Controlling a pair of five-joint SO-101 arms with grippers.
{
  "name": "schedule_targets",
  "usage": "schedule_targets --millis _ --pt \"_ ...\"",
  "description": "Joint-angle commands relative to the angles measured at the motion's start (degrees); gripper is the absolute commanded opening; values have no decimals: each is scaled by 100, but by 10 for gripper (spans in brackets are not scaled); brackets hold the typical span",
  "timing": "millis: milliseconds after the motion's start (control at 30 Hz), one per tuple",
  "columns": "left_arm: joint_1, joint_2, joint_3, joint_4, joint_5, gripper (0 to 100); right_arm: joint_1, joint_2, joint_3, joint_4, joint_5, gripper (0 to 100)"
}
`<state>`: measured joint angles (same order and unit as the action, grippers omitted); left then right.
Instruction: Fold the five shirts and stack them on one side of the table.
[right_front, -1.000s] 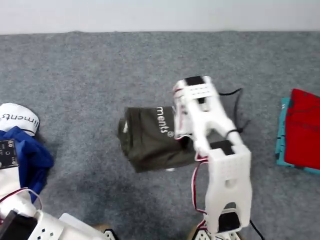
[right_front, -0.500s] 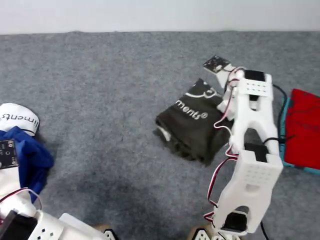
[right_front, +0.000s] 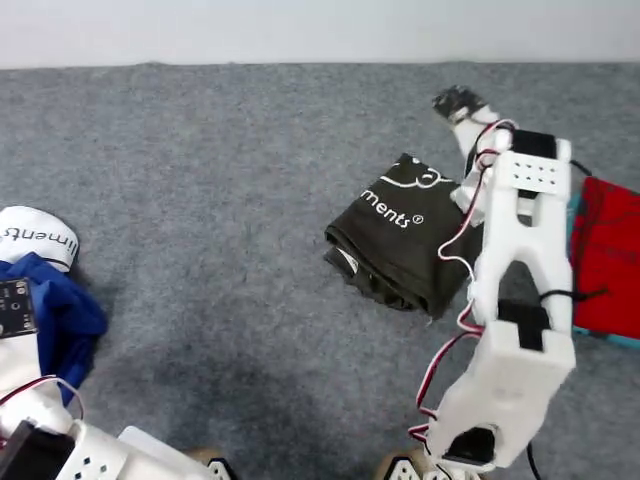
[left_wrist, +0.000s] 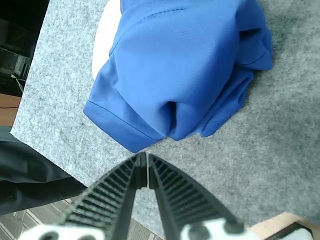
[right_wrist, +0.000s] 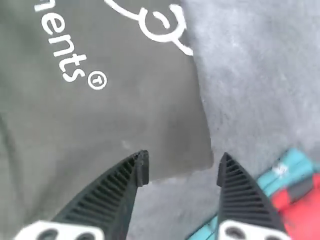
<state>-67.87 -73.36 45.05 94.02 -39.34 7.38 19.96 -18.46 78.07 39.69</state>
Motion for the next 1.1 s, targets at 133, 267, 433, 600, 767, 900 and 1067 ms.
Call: schedule_targets --millis 133,267,433,600,767,900,1067 --pt "0 -26 -13 -123 0 16 -796 -892 -44 1429 -1697 228" --pt "0 -26 -13 -123 0 16 -1156 -752 229 1886 -2286 66" --pt "0 -26 -57 -105 0 16 -1235 -382 835 1675 -2831 33" --pt "0 -26 -57 -105 -9 16 -1077 -171 1099 1147 -3130 9" --pt "0 -26 -48 -105 -9 16 -1103 -48 1468 725 -3341 9" --pt "0 -26 -31 -97 -9 16 -1499 233 2136 637 -3508 9" --pt "9 -26 -13 -132 -9 16 -1868 101 2101 681 -3516 9"
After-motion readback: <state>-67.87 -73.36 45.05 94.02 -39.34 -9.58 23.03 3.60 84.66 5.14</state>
